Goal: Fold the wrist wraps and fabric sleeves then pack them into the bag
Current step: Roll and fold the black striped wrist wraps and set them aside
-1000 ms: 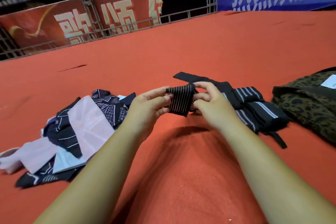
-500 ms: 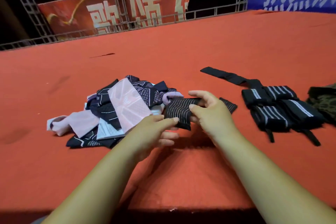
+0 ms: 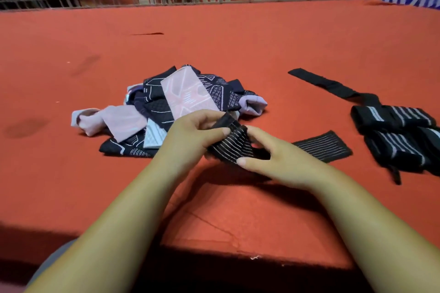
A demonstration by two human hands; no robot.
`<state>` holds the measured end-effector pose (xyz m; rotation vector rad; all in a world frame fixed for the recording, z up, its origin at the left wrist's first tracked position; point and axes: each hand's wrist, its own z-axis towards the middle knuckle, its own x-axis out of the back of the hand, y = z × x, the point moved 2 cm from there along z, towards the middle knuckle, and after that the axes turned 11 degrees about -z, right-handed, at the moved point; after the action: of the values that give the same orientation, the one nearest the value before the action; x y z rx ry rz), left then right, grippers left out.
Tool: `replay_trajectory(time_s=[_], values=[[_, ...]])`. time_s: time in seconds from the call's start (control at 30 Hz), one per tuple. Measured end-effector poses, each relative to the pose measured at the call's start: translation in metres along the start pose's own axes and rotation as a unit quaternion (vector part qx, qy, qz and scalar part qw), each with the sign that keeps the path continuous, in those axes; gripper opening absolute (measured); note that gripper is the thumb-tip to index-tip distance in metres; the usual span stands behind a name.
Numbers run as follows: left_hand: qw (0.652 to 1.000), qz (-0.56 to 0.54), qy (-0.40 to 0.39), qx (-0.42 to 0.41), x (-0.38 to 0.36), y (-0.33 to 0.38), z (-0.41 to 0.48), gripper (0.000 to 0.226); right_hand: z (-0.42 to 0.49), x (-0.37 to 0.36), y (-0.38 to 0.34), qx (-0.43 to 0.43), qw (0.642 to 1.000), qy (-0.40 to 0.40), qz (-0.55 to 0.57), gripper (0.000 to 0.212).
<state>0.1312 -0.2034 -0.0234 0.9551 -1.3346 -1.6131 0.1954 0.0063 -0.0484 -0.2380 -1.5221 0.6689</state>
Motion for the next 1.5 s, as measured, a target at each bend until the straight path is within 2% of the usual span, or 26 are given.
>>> replay_trajectory(time_s=[0.07,0.1,0.13,0.2,0.37,0.43,0.53,0.63,0.73,0.9,1.03,1.17,1.27,1.37,1.5], values=[[1.000,-0.006,0.023,-0.003,0.006,0.000,0.002,0.025,0.002,-0.004,-0.003,-0.018,1.000,-0.004,-0.007,0.023],[0.999,-0.008,0.043,-0.004,0.009,0.000,0.003,0.024,0.002,-0.005,-0.005,-0.021,1.000,-0.001,-0.015,0.014],[0.998,-0.007,0.064,-0.007,0.012,0.002,0.003,0.023,0.003,-0.005,-0.008,-0.023,1.000,0.000,-0.003,0.013],[0.994,0.006,0.103,-0.018,0.019,0.004,0.004,0.022,0.004,-0.005,-0.020,-0.019,0.996,-0.022,0.088,0.011],[0.984,0.049,0.165,-0.036,0.036,-0.001,0.014,0.014,0.004,-0.026,-0.047,0.012,0.964,-0.107,0.244,0.020],[0.982,0.053,0.176,-0.039,0.037,-0.005,0.016,0.017,0.003,-0.035,-0.051,-0.003,0.949,-0.121,0.291,0.024],[0.984,0.053,0.164,-0.038,0.033,-0.010,0.016,0.015,0.000,-0.040,-0.052,-0.081,0.927,-0.127,0.344,0.023],[0.990,0.042,0.134,-0.031,0.026,-0.013,0.014,0.011,0.002,-0.039,-0.039,-0.105,0.934,-0.067,0.334,0.027],[0.994,0.030,0.102,-0.034,0.021,-0.016,0.015,0.008,0.005,-0.038,-0.027,-0.152,0.918,-0.017,0.366,0.039],[0.998,-0.003,0.058,-0.031,0.010,-0.018,0.011,0.006,0.007,-0.037,-0.015,-0.189,0.901,0.031,0.388,0.020],[0.998,0.003,0.041,-0.037,0.007,-0.014,0.008,0.006,0.008,-0.038,-0.007,-0.204,0.892,0.036,0.401,0.023],[0.998,0.047,0.010,-0.050,0.003,-0.010,0.001,0.009,0.011,-0.037,-0.003,-0.219,0.863,0.053,0.453,0.021],[0.989,0.125,-0.008,-0.082,0.001,-0.012,-0.005,0.012,0.011,-0.033,-0.002,-0.220,0.835,0.073,0.500,0.028],[0.974,0.193,-0.028,-0.116,-0.002,-0.019,-0.008,0.016,0.009,-0.030,-0.003,-0.195,0.833,0.053,0.516,0.032],[0.960,0.232,-0.044,-0.149,-0.007,-0.024,-0.007,0.019,0.007,-0.028,-0.002,-0.182,0.815,0.040,0.549,0.037]])
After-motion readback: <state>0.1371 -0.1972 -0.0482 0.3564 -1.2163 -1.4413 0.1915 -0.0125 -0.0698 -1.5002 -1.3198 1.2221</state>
